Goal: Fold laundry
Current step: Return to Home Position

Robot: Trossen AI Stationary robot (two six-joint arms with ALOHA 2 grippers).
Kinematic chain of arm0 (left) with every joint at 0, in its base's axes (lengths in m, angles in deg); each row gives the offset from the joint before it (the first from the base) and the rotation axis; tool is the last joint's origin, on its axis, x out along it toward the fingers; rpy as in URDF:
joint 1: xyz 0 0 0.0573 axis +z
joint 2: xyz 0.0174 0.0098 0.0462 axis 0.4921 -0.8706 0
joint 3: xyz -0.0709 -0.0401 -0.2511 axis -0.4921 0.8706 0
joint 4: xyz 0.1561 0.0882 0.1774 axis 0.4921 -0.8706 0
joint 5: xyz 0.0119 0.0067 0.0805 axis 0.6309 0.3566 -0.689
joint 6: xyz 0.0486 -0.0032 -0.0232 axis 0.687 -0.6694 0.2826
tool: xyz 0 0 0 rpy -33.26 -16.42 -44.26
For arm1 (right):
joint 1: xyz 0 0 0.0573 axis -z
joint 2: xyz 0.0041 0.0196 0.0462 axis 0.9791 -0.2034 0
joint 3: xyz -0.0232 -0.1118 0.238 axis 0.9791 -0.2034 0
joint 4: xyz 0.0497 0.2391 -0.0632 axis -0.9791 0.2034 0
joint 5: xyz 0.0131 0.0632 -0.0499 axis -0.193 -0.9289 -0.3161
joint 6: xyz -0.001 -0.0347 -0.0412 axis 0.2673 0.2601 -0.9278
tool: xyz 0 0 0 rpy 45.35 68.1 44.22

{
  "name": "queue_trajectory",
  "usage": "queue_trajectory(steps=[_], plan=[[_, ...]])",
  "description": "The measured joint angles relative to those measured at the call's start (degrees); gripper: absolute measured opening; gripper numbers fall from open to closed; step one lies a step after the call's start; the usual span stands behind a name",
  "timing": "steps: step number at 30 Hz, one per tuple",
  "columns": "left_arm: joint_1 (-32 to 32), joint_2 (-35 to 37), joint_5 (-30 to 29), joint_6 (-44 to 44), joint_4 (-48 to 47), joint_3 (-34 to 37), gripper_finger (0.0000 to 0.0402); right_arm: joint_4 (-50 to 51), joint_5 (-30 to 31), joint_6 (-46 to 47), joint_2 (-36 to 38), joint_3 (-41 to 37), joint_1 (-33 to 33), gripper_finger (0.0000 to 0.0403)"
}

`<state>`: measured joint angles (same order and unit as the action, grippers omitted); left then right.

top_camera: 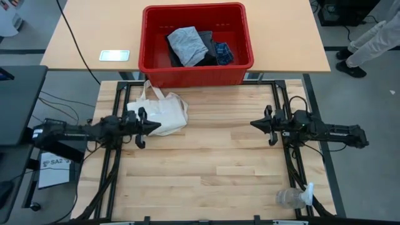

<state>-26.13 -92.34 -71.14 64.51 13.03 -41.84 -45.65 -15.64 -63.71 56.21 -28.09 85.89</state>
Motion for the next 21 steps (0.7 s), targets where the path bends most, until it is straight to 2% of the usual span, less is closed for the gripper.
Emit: queue_trajectory(steps=[3,7,9,12,17,21], plan=[[5.1,-1.6,7.6,-0.1,0.4,0.0,0.0001,-3.4,2.0,0.0,0.0,-1.5,-1.4,0.0],[9.6,-0.7,12.9,0.4,2.6,0.0,0.0001,-14.6,7.4,0.4,0.0,-7.5,-4.0,0.0],[10.5,0.3,13.3,0.4,2.3,0.0,0.0001,-10.3,8.2,1.7,-0.2,-7.3,-4.9,0.0],[10.8,1.2,13.3,1.7,-0.4,0.2,0.0001,-4.2,5.1,3.2,0.1,-6.3,-5.0,0.0],[10.6,1.3,13.2,3.3,-7.3,0.2,0.0,-3.9,4.3,2.8,0.9,-6.1,-5.0,0.0],[9.5,1.3,13.3,4.9,-7.9,0.2,0.0,-1.8,3.6,2.7,0.6,-6.1,-5.0,0.0]])
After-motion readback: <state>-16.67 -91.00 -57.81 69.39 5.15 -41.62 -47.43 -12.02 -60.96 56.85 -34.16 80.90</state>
